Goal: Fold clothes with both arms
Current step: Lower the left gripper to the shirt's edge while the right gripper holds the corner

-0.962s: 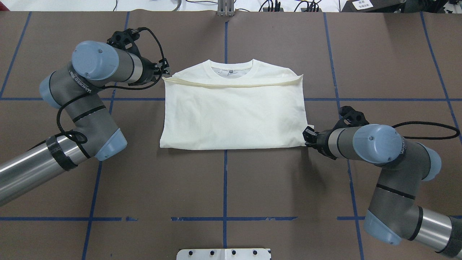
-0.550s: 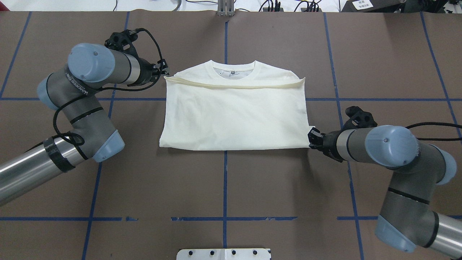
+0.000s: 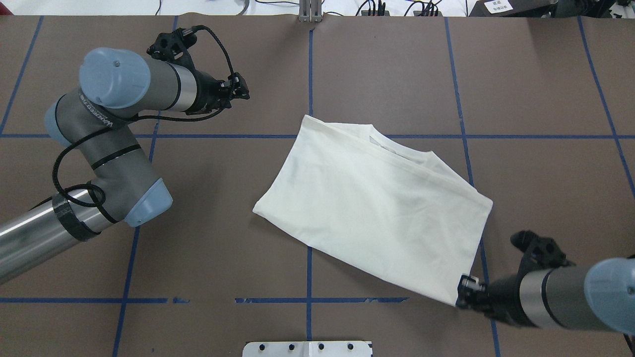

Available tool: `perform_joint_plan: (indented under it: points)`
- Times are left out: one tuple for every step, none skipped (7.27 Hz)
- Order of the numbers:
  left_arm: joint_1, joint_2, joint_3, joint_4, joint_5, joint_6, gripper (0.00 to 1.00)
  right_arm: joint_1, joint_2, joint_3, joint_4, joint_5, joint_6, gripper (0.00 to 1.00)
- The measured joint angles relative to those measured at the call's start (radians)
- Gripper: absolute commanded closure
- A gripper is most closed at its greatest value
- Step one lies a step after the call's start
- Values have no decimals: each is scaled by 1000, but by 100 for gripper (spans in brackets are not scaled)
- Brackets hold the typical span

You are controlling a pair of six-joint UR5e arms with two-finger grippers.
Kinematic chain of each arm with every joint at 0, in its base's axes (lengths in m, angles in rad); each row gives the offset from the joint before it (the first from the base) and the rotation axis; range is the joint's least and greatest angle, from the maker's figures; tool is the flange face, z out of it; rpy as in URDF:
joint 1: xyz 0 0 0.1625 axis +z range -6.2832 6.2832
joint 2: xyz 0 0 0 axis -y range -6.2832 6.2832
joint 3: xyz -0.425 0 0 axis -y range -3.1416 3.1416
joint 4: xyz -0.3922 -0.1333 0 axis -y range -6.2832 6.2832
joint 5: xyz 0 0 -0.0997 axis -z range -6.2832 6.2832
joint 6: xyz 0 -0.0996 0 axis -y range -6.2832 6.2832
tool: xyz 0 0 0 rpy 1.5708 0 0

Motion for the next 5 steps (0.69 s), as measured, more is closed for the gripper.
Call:
perform_joint_plan:
  points:
    - [5,2,-37,4,-42,-45,44,-140,-15,31,0,-9,48,1]
    - [23,8,-66,7,-61,-92,43,-230,-22,41,0,-18,70,0]
    - [56,17,-90,10,-68,-147,39,-263,-26,44,-2,-27,78,0]
    - [95,27,-119,26,-68,-209,37,-236,-29,47,-3,-33,81,0]
    - [144,51,-167,57,-61,-264,37,-162,-28,49,-3,-35,81,0]
